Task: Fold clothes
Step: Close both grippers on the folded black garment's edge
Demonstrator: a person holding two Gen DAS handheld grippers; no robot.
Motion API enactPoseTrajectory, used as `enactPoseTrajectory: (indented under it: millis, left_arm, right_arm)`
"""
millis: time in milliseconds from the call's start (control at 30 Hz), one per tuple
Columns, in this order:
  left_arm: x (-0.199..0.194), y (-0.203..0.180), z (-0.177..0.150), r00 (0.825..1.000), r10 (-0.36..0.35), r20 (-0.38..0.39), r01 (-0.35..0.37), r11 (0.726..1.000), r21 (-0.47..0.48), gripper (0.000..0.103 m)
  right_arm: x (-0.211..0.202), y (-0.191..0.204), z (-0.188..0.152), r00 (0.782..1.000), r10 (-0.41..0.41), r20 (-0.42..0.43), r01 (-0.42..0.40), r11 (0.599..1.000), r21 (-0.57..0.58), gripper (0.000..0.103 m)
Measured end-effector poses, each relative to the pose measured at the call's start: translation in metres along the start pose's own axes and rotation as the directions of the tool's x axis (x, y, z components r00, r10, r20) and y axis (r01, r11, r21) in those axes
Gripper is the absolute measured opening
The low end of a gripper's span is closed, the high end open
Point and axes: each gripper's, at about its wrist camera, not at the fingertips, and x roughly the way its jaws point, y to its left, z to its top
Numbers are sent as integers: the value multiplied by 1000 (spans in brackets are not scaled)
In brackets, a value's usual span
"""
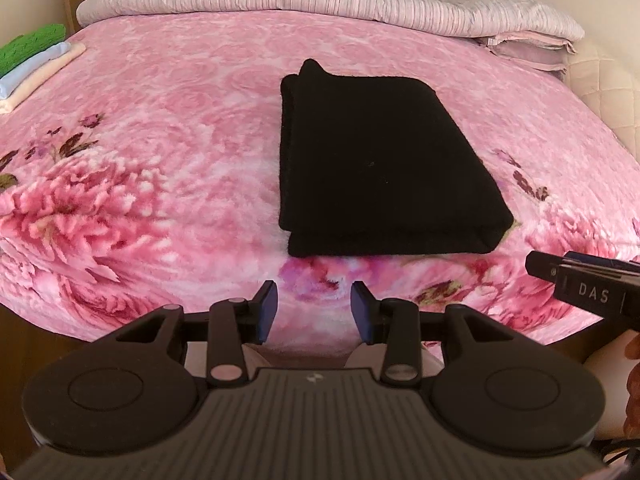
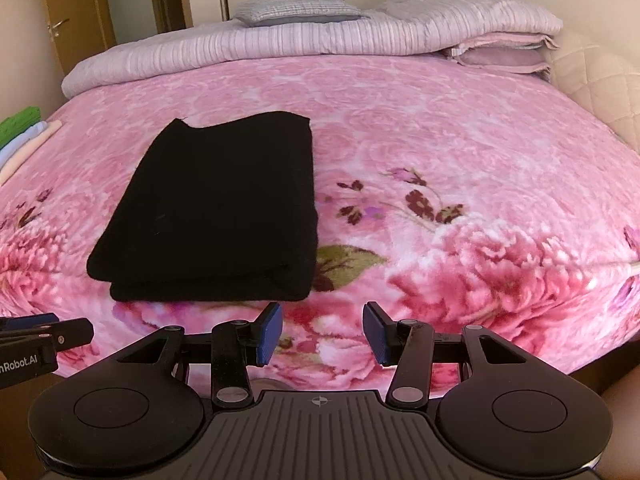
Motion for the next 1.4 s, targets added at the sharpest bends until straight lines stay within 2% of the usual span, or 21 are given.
enactPoseTrajectory:
  millis: [500,533,667,733,767,833,900,1000,1033,1100,1167,1267,1400]
  left_arm:
    - [-5,15,0,999,-37,22,38,999,-33,38]
    - [-5,17,1,998,-48,27,49,998,-42,39]
    - [-4,36,9,991,-124,42,128,984,-124,43]
    - [-1,49,14,982,-183,49,189,963,-193,45]
    - [2,55,16,976,-212,51,218,948,-231,47]
    - [9,69,20,961,-270,57,274,910,-310,47]
    - [18,83,23,945,-319,70,320,865,-386,49]
    - [35,98,26,932,-351,86,349,812,-467,52]
    - [40,103,27,928,-360,91,357,794,-492,53]
    - [51,110,30,925,-368,96,362,772,-523,55]
    - [62,117,32,922,-374,100,364,751,-551,56]
    - [80,125,37,909,-403,107,387,721,-575,56]
    - [101,128,47,889,-445,106,417,693,-588,57]
  right_arm:
    - [-6,4,5,1000,10,28,-9,1000,-28,49]
    - [-8,1,6,999,18,38,-17,1000,-25,49]
    - [-9,-34,13,988,138,75,-147,979,143,49]
    - [-2,-63,12,964,248,92,-265,911,316,49]
    - [1,-77,12,947,302,108,-320,859,400,50]
    - [13,-105,8,909,395,130,-396,724,566,58]
    - [28,-125,1,883,448,140,-414,604,681,73]
    - [47,-140,-6,859,488,153,-410,477,777,81]
    - [51,-143,-7,856,494,155,-408,460,788,82]
    - [57,-144,-5,858,487,164,-412,461,786,82]
    - [59,-141,-2,863,473,179,-430,498,753,82]
    - [68,-133,12,860,490,145,-445,578,684,82]
    - [88,-130,22,851,512,120,-449,589,671,82]
